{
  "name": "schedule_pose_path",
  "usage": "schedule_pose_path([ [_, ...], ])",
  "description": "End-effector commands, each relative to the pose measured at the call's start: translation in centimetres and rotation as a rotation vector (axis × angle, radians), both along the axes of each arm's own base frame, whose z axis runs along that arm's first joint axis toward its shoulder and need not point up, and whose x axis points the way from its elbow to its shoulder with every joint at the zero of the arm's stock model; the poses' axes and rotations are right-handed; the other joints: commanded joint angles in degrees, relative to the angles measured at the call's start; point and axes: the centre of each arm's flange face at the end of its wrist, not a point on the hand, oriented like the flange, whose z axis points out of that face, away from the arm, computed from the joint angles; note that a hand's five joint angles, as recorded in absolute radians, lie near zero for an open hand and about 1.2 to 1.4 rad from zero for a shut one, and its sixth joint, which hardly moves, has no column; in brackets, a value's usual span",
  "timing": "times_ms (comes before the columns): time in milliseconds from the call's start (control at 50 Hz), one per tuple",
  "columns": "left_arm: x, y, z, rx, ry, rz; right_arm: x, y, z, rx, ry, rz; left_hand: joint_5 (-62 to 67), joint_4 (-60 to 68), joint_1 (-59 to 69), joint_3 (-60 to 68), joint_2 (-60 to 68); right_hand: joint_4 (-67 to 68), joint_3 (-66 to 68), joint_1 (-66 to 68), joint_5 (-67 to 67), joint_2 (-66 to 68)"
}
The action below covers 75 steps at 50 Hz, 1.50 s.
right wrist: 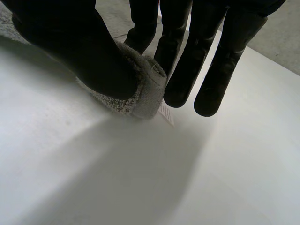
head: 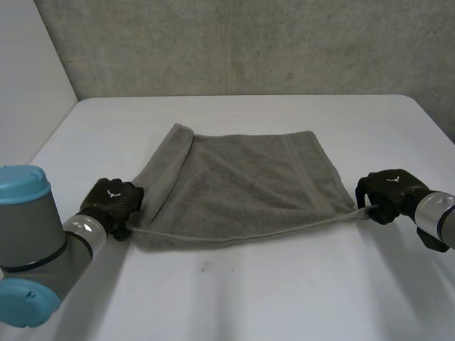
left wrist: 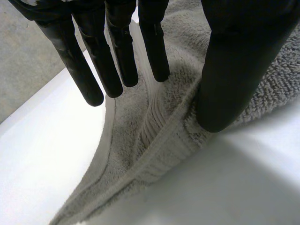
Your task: Fold the towel.
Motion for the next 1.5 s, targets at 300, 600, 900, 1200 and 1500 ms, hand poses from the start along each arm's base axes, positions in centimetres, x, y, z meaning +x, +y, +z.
schedule_pose_path([
  [300,1.8,1.7,-0.3,0.028,-0.012,0.042,-0.9,-0.7,1.0,-0.058,0.007,-0.035,43.87,43.88,43.62,43.78,43.86,11.72,12.04,1.53,13.17,12.15],
  [600,2.1,3.7,11.2,-0.285,-0.025,0.005,-0.6,1.7,9.2,-0.089,0.087,0.042,43.87,43.88,43.62,43.78,43.86,11.72,12.04,1.53,13.17,12.15],
  [900,2.3,4.4,20.4,-0.379,-0.003,0.014,-0.4,3.8,17.4,-0.247,0.129,0.058,43.87,43.88,43.62,43.78,43.86,11.72,12.04,1.53,13.17,12.15],
  [1200,0.1,-3.4,7.6,0.01,-0.1,-0.013,1.3,-2.9,7.9,-0.044,0.194,0.09,43.87,43.88,43.62,43.78,43.86,11.72,12.04,1.53,13.17,12.15],
  [1500,-2.6,-10.9,28.6,-0.752,0.333,0.015,3.2,-8.0,26.6,-0.932,-0.302,-0.077,43.87,43.88,43.62,43.78,43.86,11.72,12.04,1.53,13.17,12.15],
])
